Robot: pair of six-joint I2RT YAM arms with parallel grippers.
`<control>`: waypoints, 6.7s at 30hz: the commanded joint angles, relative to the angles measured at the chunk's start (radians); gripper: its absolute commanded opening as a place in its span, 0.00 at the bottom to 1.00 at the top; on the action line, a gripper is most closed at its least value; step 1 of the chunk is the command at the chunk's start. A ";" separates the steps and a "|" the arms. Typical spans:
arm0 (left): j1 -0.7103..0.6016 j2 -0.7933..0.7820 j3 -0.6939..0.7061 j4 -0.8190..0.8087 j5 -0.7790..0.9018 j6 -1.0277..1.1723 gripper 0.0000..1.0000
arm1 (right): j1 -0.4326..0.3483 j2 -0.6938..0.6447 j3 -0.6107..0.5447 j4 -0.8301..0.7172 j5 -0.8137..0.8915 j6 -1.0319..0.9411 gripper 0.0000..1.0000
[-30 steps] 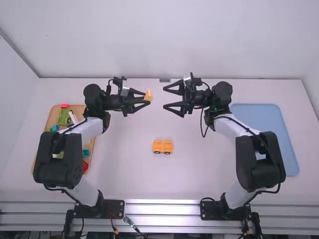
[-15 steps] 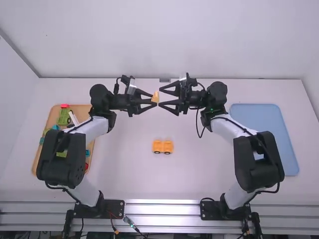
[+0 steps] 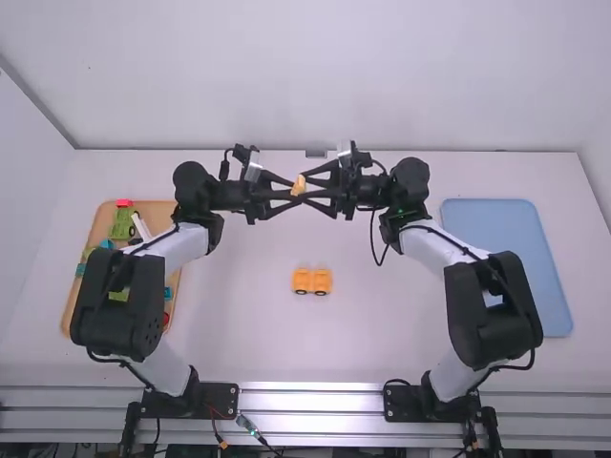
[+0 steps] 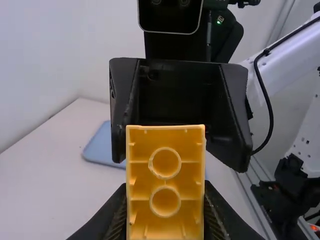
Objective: Assemble lego blocks to make yellow taxi
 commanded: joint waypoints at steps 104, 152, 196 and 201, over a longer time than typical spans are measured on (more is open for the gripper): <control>0.084 0.001 0.329 -1.389 -1.107 0.524 0.99 | 0.060 0.293 0.306 -1.984 1.051 0.999 0.00; 0.090 0.001 0.327 -1.390 -1.107 0.491 0.99 | 0.054 0.293 0.242 -1.934 1.034 1.084 0.99; 0.091 0.001 0.327 -1.543 -0.730 1.202 0.99 | -0.235 0.210 0.686 -2.117 0.443 -1.876 0.99; 0.090 0.001 0.327 -1.721 -0.465 1.570 0.99 | -0.237 0.210 0.686 -2.412 0.337 -2.301 0.99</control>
